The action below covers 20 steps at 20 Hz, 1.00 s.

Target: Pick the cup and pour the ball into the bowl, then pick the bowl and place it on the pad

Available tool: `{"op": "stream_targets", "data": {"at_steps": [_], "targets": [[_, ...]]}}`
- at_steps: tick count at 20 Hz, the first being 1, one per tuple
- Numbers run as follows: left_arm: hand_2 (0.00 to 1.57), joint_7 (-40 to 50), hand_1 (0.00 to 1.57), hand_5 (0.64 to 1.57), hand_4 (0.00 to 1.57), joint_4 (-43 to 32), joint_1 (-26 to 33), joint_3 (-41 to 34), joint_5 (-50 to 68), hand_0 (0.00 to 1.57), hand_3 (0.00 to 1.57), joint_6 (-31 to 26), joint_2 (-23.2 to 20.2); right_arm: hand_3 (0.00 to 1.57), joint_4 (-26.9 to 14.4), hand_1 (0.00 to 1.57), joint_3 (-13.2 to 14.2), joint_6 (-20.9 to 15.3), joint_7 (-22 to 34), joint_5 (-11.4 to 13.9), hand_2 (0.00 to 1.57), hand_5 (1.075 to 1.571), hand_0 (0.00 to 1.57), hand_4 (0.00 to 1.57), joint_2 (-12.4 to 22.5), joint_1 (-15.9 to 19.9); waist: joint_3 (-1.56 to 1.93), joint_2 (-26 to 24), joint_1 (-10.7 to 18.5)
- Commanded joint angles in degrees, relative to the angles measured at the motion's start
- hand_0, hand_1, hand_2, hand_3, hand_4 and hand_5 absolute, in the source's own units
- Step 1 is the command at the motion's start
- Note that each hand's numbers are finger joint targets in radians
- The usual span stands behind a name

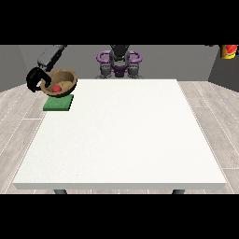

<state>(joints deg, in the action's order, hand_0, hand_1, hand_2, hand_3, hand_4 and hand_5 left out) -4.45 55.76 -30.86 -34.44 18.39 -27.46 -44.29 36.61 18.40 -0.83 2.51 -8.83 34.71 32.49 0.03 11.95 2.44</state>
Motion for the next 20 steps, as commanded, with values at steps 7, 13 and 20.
{"op": "stream_targets", "data": {"at_steps": [7, 13, 20], "targets": [[0.00, 1.6, 0.00, 1.562, 1.19, 0.5, -2.0, 0.1, 2.7, 0.00, 0.00, -0.5, -2.6, 1.01, -5.3, 1.57, 4.6, -0.6, -1.3, -3.2, 1.57, 1.568, 1.57, 0.53, 0.7, 1.1, 0.02, 2.3, 0.4], [0.00, 1.0, 0.00, 1.562, 1.19, 0.2, -1.6, 0.8, 2.5, 0.00, 0.00, 0.3, -2.8, 0.88, -5.5, 1.54, 5.3, -6.3, -2.7, -2.2, 1.44, 1.553, 1.54, 0.00, 1.4, 2.3, 0.01, 2.8, 0.9], [0.00, -1.5, 0.00, 1.564, 1.19, -2.2, 0.1, 0.9, 1.3, 0.00, 0.00, -0.5, -4.5, 0.75, -4.3, 1.45, 5.2, -8.6, -4.1, -3.4, 1.38, 1.540, 1.45, 0.00, -3.7, 3.2, -0.01, 1.7, 1.2]]}}
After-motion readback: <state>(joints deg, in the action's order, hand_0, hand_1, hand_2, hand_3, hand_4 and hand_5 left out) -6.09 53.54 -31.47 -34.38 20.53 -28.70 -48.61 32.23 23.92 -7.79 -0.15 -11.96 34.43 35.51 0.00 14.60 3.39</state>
